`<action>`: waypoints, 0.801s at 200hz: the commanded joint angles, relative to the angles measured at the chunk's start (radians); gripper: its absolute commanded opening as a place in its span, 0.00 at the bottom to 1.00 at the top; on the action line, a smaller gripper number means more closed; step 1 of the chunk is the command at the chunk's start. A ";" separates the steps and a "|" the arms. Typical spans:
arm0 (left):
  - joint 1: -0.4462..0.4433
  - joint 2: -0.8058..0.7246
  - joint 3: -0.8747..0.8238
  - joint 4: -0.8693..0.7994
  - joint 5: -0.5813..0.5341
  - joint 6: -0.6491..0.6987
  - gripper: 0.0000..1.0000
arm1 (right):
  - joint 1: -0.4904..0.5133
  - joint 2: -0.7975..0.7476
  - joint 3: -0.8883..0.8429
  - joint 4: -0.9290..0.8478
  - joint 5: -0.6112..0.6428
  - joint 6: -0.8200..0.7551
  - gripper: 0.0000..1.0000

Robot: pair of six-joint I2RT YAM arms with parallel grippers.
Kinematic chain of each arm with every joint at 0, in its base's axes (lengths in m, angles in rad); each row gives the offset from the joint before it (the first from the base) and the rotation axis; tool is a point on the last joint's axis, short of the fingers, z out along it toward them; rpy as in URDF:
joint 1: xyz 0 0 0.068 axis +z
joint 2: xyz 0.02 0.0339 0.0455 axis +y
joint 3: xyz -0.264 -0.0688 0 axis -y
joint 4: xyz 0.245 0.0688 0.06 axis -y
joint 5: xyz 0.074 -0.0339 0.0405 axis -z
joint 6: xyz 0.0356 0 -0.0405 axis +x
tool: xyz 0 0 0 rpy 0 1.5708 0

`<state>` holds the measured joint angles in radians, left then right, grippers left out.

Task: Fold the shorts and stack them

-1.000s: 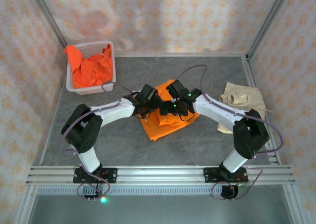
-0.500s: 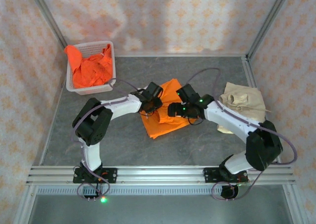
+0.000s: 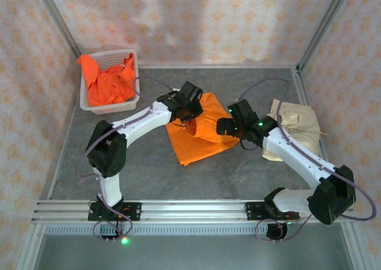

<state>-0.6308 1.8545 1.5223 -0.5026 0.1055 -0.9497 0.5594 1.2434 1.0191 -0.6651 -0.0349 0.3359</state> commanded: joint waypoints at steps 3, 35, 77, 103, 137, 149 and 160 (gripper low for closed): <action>-0.003 -0.060 0.062 -0.129 -0.005 0.065 0.00 | -0.036 -0.050 0.037 -0.060 0.058 -0.037 0.90; 0.005 -0.131 0.041 -0.164 0.000 0.105 0.00 | -0.050 -0.055 0.056 -0.089 0.072 -0.058 0.91; 0.076 -0.252 -0.191 -0.099 0.042 0.119 0.00 | -0.050 -0.055 0.051 -0.085 0.053 -0.054 0.92; 0.153 -0.300 -0.411 0.002 0.090 0.129 0.01 | -0.050 -0.051 0.035 -0.079 0.027 -0.045 0.93; 0.254 -0.255 -0.621 0.120 0.098 0.191 0.06 | -0.049 -0.045 -0.005 -0.057 -0.018 -0.033 0.95; 0.285 -0.225 -0.665 0.166 0.100 0.193 0.09 | -0.050 -0.041 -0.022 -0.045 -0.039 -0.028 0.96; 0.305 -0.207 -0.673 0.173 0.097 0.203 0.11 | -0.050 -0.039 -0.036 -0.031 -0.068 -0.027 0.96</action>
<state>-0.3653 1.6123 0.8871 -0.4225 0.1967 -0.7959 0.5133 1.2049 1.0218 -0.7166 -0.0544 0.2962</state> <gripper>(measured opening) 0.094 0.955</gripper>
